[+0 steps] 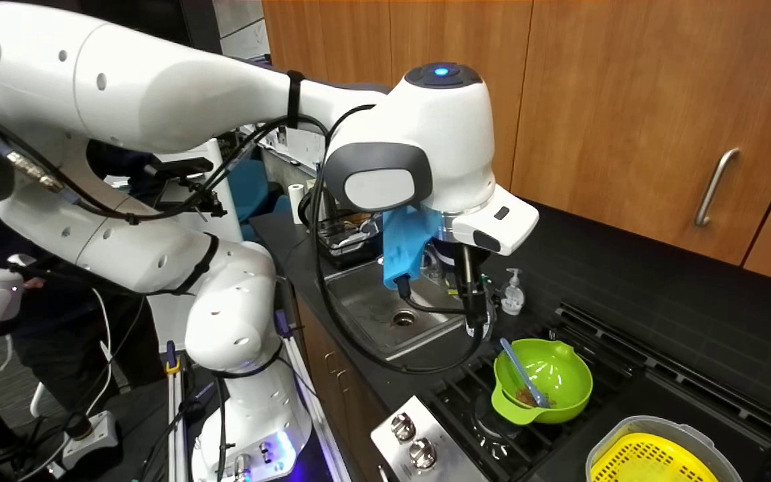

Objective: Move the yellow bowl to the green object

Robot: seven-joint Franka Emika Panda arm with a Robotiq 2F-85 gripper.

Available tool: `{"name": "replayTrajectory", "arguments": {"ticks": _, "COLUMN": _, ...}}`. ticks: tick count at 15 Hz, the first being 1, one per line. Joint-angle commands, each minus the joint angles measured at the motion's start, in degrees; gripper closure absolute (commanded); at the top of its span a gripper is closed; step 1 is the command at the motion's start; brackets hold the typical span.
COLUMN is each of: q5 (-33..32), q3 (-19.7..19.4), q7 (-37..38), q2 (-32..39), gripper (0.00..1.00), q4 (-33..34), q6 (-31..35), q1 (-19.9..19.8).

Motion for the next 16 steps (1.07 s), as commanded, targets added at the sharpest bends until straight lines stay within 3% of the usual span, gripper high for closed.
{"name": "replayTrajectory", "arguments": {"ticks": 1, "q5": 4.26, "q3": 2.61, "q7": 5.54, "q2": 8.43, "gripper": 0.00, "q4": 0.91, "q6": 12.62, "q1": 1.41}}
{"name": "replayTrajectory", "arguments": {"ticks": 3, "q5": 6.29, "q3": 2.48, "q7": 7.74, "q2": 14.77, "gripper": 0.00, "q4": 2.95, "q6": 18.51, "q1": 1.84}}
{"name": "replayTrajectory", "arguments": {"ticks": 8, "q5": 11.94, "q3": -0.62, "q7": 10.67, "q2": 22.67, "gripper": 0.00, "q4": 5.48, "q6": 25.41, "q1": -0.12}}
{"name": "replayTrajectory", "arguments": {"ticks": 10, "q5": 14.30, "q3": -1.67, "q7": 10.64, "q2": 22.98, "gripper": 0.00, "q4": 5.44, "q6": 25.63, "q1": -0.45}}
{"name": "replayTrajectory", "arguments": {"ticks": 16, "q5": 13.32, "q3": -1.26, "q7": 9.87, "q2": 22.39, "gripper": 0.00, "q4": 4.88, "q6": 25.37, "q1": -1.40}}
